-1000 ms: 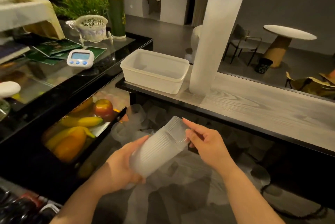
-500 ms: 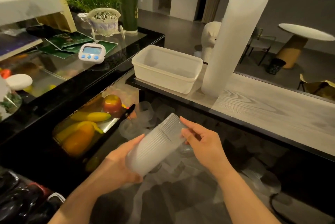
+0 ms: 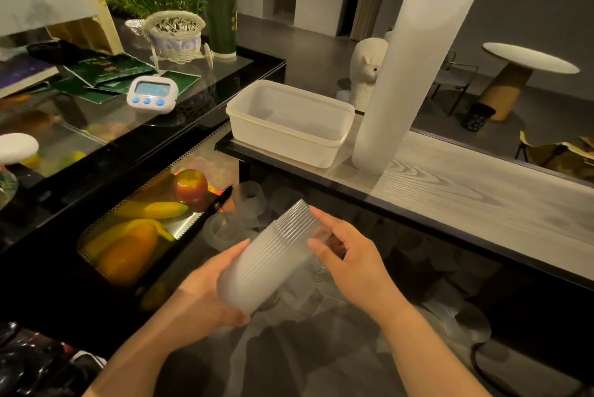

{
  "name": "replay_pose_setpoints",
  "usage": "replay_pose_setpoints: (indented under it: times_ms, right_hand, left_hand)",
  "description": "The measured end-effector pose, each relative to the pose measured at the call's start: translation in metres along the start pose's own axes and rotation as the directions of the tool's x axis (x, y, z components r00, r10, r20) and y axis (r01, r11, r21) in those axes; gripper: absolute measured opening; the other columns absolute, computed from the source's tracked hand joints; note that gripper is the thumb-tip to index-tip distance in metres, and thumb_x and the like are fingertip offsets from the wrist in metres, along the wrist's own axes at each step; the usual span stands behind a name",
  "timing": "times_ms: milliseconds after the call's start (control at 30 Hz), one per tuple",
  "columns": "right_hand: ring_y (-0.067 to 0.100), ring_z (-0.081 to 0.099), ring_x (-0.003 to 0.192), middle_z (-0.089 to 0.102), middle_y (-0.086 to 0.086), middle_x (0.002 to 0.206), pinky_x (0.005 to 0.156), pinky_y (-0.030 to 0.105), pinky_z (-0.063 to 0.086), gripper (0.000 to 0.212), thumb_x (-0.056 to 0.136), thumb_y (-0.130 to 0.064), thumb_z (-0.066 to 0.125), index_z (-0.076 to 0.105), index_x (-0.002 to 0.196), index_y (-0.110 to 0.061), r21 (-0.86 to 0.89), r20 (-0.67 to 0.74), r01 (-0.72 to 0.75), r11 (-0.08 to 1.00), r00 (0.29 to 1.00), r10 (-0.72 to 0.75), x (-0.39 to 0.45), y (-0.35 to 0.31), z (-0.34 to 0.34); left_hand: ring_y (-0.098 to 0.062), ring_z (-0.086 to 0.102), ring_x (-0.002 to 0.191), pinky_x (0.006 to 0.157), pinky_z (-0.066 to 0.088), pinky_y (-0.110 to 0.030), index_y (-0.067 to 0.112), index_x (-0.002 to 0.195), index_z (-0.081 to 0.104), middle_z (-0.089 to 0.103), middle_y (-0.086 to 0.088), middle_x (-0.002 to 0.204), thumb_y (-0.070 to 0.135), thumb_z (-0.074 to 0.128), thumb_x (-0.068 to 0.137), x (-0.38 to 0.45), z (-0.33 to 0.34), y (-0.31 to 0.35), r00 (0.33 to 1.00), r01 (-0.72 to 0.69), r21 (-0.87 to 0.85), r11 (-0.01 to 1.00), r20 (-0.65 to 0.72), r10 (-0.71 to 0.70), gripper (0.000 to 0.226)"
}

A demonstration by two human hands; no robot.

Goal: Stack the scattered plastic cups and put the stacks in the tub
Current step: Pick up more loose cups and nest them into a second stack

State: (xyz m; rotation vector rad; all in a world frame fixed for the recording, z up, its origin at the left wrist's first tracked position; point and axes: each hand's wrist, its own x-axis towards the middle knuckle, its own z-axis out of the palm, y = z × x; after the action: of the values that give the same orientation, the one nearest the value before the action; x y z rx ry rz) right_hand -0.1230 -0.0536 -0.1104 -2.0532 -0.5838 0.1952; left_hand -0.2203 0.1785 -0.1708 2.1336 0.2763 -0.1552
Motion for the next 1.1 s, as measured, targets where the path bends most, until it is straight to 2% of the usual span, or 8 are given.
replay_pose_setpoints:
  times_ms: [167, 367, 433, 567, 733, 867, 1000, 1100]
  right_hand:
    - [0.009, 0.048, 0.128, 0.031, -0.013, 0.146, 0.106, 0.035, 0.048, 0.046, 0.082, -0.053, 0.062, 0.038, 0.116, -0.073, 0.193, -0.084, -0.02, 0.981, 0.996, 0.037, -0.004, -0.005, 0.015]
    - [0.002, 0.064, 0.103, 0.061, -0.012, 0.119, 0.087, 0.027, 0.058, 0.056, 0.078, -0.021, 0.082, 0.051, 0.113, -0.052, 0.41, -0.346, -0.015, 0.912, 0.922, 0.171, -0.006, -0.013, 0.007]
    - [0.003, 0.067, 0.098, 0.064, -0.005, 0.113, 0.081, 0.024, 0.058, 0.069, 0.071, -0.013, 0.085, 0.047, 0.122, -0.042, 0.546, -0.343, -0.036, 0.837, 0.902, 0.262, -0.006, -0.014, -0.012]
    - [0.026, 0.066, 0.108, 0.065, 0.007, 0.115, 0.092, 0.04, 0.057, 0.068, 0.063, -0.013, 0.082, 0.053, 0.123, -0.027, 0.643, -0.186, -0.095, 0.76, 0.943, 0.275, -0.009, -0.011, -0.056]
    - [0.003, 0.063, 0.109, 0.065, -0.019, 0.115, 0.088, 0.025, 0.056, 0.062, 0.079, -0.02, 0.076, 0.055, 0.132, -0.044, 0.373, 0.127, -0.14, 0.917, 0.987, 0.099, -0.014, -0.009, -0.075]
    - [0.018, 0.068, 0.102, 0.07, 0.001, 0.11, 0.089, 0.032, 0.057, 0.048, 0.082, -0.02, 0.079, 0.055, 0.121, -0.033, 0.199, 0.203, -0.168, 0.966, 0.971, 0.127, -0.004, -0.02, -0.077]
    - [-0.003, 0.063, 0.09, 0.067, -0.015, 0.11, 0.076, 0.021, 0.05, 0.028, 0.091, -0.041, 0.061, 0.062, 0.12, -0.041, -0.025, 0.339, -0.141, 0.99, 0.93, 0.141, 0.008, -0.03, -0.076]
    - [-0.012, 0.051, 0.109, 0.051, -0.031, 0.133, 0.09, 0.016, 0.039, 0.037, 0.099, -0.045, 0.046, 0.05, 0.136, -0.049, -0.073, 0.416, -0.175, 0.982, 0.889, 0.19, 0.015, -0.033, -0.062]
  left_hand:
    - [-0.001, 0.042, 0.119, 0.104, 0.044, -0.032, 0.067, 0.133, 0.023, 0.037, 0.039, 0.128, 0.023, 0.094, 0.058, 0.005, 0.006, 0.017, 0.997, -0.075, 0.024, 0.997, 0.02, 0.074, 0.113]
    - [0.006, 0.044, 0.112, 0.081, 0.051, -0.022, 0.077, 0.121, 0.023, 0.037, 0.042, 0.124, 0.022, 0.092, 0.059, 0.008, 0.009, 0.028, 0.991, -0.129, 0.028, 0.991, 0.037, 0.128, 0.108]
    - [0.005, 0.043, 0.111, 0.071, 0.053, -0.019, 0.077, 0.121, 0.023, 0.035, 0.043, 0.123, 0.02, 0.092, 0.06, 0.008, 0.004, 0.029, 0.99, -0.136, 0.049, 0.989, 0.04, 0.134, 0.108]
    - [-0.004, 0.041, 0.119, 0.086, 0.056, -0.027, 0.073, 0.127, 0.021, 0.033, 0.042, 0.125, 0.019, 0.092, 0.061, 0.008, -0.005, 0.027, 0.987, -0.161, 0.099, 0.982, -0.004, 0.162, 0.111]
    - [-0.003, 0.041, 0.121, 0.1, 0.052, -0.036, 0.072, 0.13, 0.021, 0.032, 0.043, 0.125, 0.02, 0.092, 0.062, 0.005, -0.007, 0.03, 0.979, -0.202, 0.13, 0.971, -0.005, 0.205, 0.112]
    - [0.009, 0.04, 0.12, 0.103, 0.049, -0.03, 0.069, 0.131, 0.02, 0.032, 0.046, 0.127, 0.021, 0.092, 0.062, 0.001, -0.004, 0.032, 0.973, -0.231, 0.181, 0.956, 0.023, 0.231, 0.11]
    - [0.028, 0.026, 0.121, 0.095, 0.045, -0.02, 0.069, 0.131, 0.023, 0.028, 0.05, 0.129, 0.021, 0.092, 0.061, -0.004, -0.009, 0.031, 0.966, -0.257, 0.196, 0.946, 0.028, 0.256, 0.11]
    - [0.023, 0.029, 0.122, 0.099, 0.043, -0.021, 0.067, 0.133, 0.022, 0.031, 0.046, 0.13, 0.023, 0.092, 0.06, -0.007, -0.007, 0.033, 0.963, -0.267, 0.224, 0.937, 0.039, 0.265, 0.11]
